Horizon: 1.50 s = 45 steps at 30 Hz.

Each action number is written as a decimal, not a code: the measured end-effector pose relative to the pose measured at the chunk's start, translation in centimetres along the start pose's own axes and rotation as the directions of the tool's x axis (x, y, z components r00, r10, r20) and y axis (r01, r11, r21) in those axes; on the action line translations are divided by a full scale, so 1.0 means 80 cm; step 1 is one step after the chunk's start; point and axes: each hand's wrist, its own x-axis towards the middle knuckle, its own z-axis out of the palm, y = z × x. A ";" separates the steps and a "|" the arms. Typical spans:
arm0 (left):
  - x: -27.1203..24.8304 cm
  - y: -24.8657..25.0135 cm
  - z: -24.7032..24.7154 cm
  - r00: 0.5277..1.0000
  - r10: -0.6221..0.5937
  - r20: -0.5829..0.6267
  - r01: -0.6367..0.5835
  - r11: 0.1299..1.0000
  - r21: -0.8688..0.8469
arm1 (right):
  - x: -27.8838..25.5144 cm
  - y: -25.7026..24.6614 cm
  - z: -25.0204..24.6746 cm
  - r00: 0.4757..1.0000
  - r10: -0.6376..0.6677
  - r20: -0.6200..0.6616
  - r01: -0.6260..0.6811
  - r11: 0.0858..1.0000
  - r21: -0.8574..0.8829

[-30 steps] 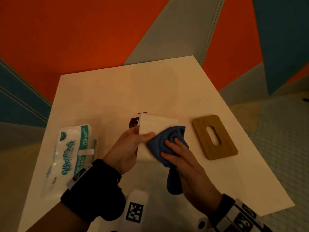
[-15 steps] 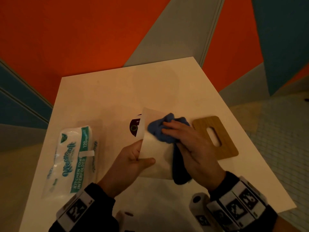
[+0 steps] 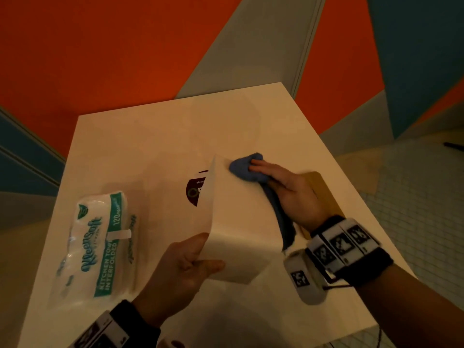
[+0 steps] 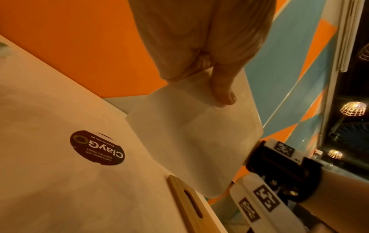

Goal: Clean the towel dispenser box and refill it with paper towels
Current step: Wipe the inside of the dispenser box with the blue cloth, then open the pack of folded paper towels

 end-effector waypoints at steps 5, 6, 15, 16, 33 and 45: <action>0.003 -0.001 -0.010 1.000 0.011 -0.021 -0.011 1.000 0.006 | -0.030 -0.018 0.021 0.999 0.018 -0.035 -0.014 0.991 0.134; 0.004 0.001 -0.013 0.999 0.018 -0.044 -0.018 1.000 0.007 | -0.047 -0.026 0.029 0.999 -0.021 -0.039 0.028 0.984 0.173; 0.005 -0.001 -0.009 0.965 0.042 0.259 -0.085 0.984 0.158 | -0.026 0.020 0.011 0.966 0.082 -0.246 -0.084 0.996 0.003; 0.005 -0.002 -0.009 0.956 0.051 0.289 -0.107 0.977 0.183 | -0.023 0.023 0.002 0.952 0.164 -0.257 -0.172 0.985 -0.010; 0.046 -0.032 -0.063 0.714 0.129 0.688 -0.647 0.496 0.579 | -0.202 0.086 0.038 0.774 0.629 0.071 -0.492 0.669 -0.557; 0.117 -0.061 -0.049 0.649 0.012 0.760 -0.752 0.160 0.640 | -0.058 0.045 -0.025 0.807 0.567 -0.167 -0.591 0.782 -0.200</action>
